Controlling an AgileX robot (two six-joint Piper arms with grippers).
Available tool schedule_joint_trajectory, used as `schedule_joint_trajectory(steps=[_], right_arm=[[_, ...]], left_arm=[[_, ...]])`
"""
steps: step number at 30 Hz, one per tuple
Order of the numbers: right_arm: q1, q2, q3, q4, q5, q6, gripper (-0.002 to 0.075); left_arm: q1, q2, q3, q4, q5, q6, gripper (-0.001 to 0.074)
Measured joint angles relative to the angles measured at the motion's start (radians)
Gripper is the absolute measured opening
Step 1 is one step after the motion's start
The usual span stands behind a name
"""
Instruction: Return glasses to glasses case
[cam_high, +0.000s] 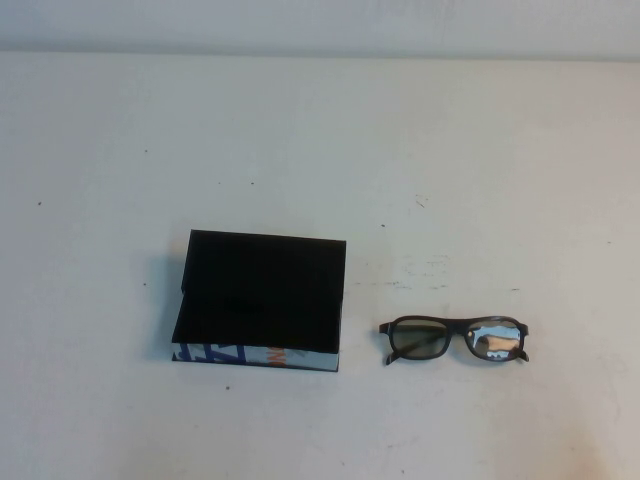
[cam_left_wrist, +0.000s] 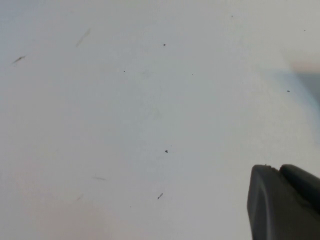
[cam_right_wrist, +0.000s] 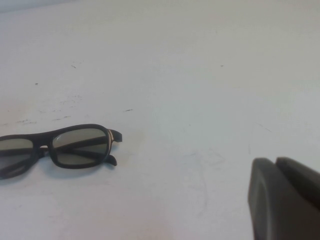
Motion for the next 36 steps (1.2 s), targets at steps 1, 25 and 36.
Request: schedule_joint_trajectory(steps=[1,25,36], right_arm=[[0.0,0.0,0.0,0.0,0.0,0.0,-0.0011],[0.0,0.0,0.0,0.3,-0.139,0.0,-0.0011],[0.0,0.0,0.0,0.722,-0.252,-0.001,-0.0011]], left_arm=[[0.0,0.0,0.0,0.0,0.0,0.0,-0.0004],[0.0,0.0,0.0,0.0,0.0,0.0,-0.0004],[0.0,0.0,0.0,0.0,0.0,0.0,-0.0004]])
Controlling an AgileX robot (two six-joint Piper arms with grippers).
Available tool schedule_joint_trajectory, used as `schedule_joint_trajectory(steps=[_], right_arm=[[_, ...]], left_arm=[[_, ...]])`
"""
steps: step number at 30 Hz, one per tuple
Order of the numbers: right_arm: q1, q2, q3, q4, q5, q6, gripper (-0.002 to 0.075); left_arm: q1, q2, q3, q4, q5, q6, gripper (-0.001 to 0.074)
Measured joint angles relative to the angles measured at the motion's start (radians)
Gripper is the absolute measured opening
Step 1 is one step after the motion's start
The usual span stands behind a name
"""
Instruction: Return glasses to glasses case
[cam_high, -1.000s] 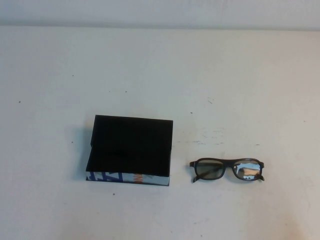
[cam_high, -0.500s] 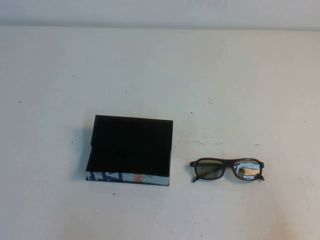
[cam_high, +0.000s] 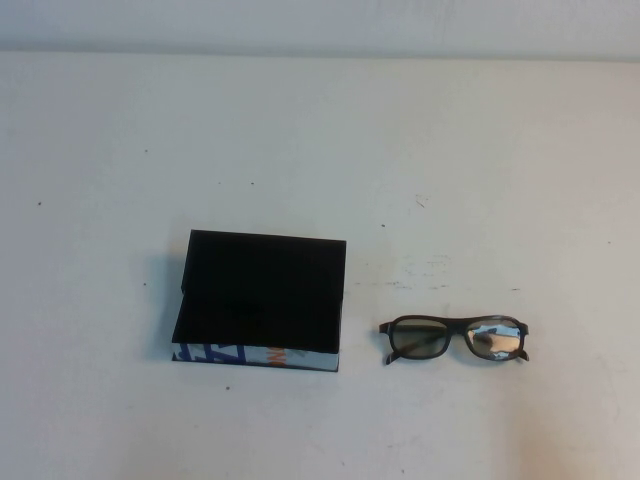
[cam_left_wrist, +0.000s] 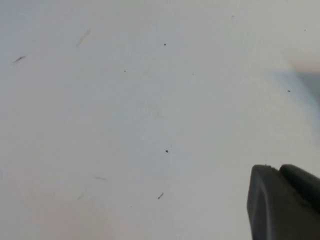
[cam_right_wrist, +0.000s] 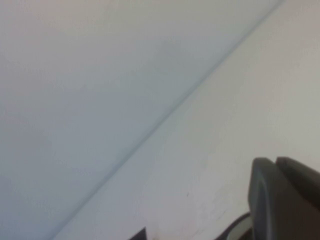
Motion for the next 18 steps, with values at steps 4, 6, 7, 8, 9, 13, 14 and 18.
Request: schedule_joint_trajectory(steps=[4,6,7,8,9,13,14,18], right_arm=[[0.002,0.02,-0.071,0.095,0.192,-0.068,-0.0011],[0.002,0.084,-0.136,0.099,0.275,-0.115,-0.0011],[0.002,0.128,-0.175,0.099,0.323,-0.147,-0.0011],[0.002,0.168,-0.215,0.099,0.364,-0.183,-0.0011],[0.002,0.22,-0.247,0.094,0.418,-0.217,-0.0011],[0.002,0.433,-0.382,0.046,0.613,-0.32,-0.0011],[0.002,0.486,-0.41,0.03,0.654,-0.34,-0.0011],[0.002,0.672,-0.495,-0.017,0.754,-0.427,-0.0011]], left_arm=[[0.0,0.0,0.0,0.0,0.0,0.0,-0.0004],[0.0,0.0,0.0,0.0,0.0,0.0,-0.0004],[0.0,0.0,0.0,0.0,0.0,0.0,-0.0004],[0.0,0.0,0.0,0.0,0.0,0.0,-0.0004],[0.0,0.0,0.0,0.0,0.0,0.0,-0.0004],[0.0,0.0,0.0,0.0,0.0,0.0,-0.0004],[0.0,0.0,0.0,0.0,0.0,0.0,-0.0004],[0.0,0.0,0.0,0.0,0.0,0.0,-0.0004]])
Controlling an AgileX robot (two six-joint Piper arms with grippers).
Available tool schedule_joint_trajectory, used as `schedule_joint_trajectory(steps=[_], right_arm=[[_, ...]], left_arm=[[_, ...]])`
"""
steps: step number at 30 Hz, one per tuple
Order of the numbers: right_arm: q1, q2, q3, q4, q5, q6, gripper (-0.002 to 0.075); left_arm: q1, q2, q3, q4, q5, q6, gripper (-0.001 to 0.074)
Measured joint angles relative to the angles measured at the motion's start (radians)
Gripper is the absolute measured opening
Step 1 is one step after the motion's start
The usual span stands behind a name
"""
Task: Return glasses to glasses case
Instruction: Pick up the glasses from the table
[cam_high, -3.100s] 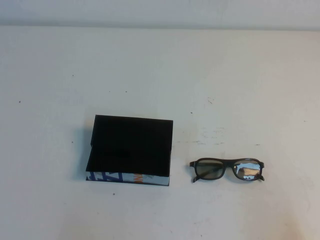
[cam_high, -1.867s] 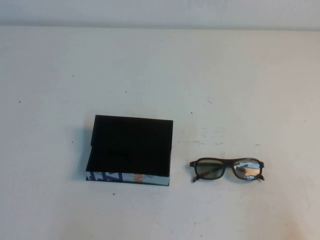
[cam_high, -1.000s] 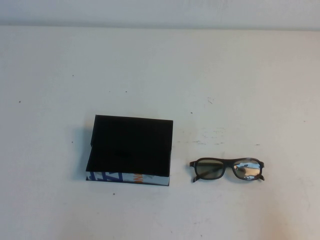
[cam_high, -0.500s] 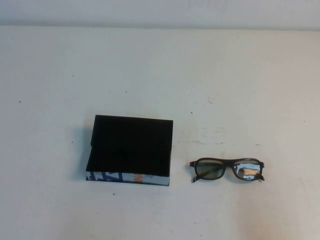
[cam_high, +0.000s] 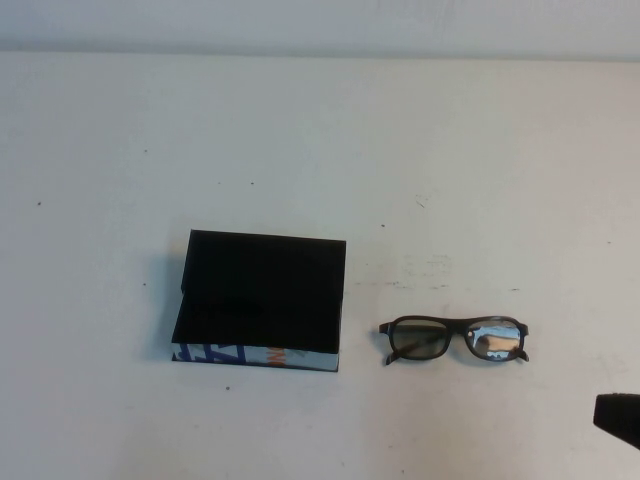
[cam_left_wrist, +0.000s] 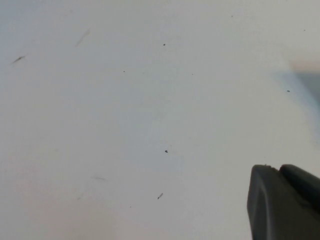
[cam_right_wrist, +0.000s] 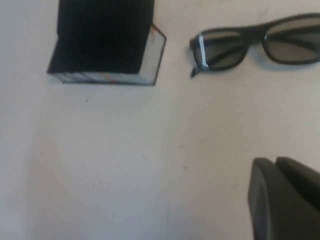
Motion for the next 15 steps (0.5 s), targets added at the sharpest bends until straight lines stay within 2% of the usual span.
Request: schedule_joint_trajectory(steps=[9,11,15], right_arm=[[0.007,0.263,-0.127,-0.088,0.076,-0.139,-0.0011],[0.043,0.302,-0.162,-0.134,0.078,-0.153,-0.0011],[0.193,0.405,-0.256,-0.272,0.078,-0.161,-0.0011]], left_arm=[[0.0,0.0,0.0,0.0,0.0,0.0,-0.0004],[0.0,0.0,0.0,0.0,0.0,0.0,-0.0004],[0.0,0.0,0.0,0.0,0.0,0.0,-0.0004]])
